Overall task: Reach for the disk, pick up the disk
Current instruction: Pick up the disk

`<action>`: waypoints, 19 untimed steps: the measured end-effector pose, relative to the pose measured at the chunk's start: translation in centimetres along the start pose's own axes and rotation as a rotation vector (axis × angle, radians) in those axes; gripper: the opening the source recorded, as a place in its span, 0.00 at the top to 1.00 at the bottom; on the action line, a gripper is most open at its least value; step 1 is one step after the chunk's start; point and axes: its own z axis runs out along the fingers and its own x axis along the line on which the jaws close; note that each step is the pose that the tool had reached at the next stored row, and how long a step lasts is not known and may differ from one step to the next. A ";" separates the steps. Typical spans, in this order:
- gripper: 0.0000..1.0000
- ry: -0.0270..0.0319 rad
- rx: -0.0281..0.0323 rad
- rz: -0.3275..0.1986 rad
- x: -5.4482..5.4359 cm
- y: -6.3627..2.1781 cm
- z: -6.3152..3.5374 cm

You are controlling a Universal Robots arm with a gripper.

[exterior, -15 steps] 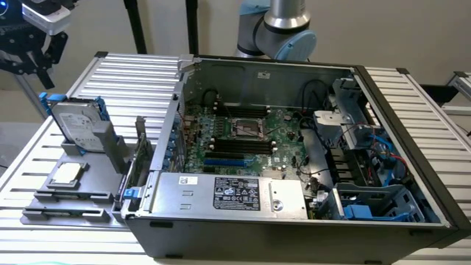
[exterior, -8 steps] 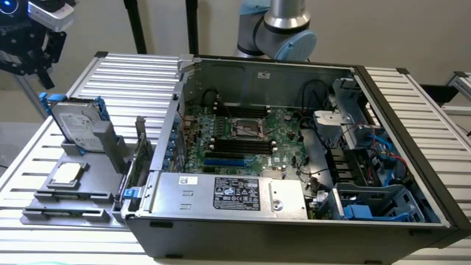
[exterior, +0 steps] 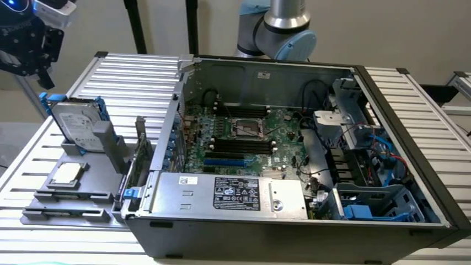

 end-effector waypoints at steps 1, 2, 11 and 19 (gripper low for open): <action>0.89 0.0006 0.0000 -0.017 0.0 0.00 0.00; 0.89 0.0012 0.0000 -0.036 0.0 0.00 0.00; 0.89 0.0057 0.0029 -0.199 0.0 0.00 0.00; 0.89 0.0086 0.0074 -0.344 0.0 0.00 0.00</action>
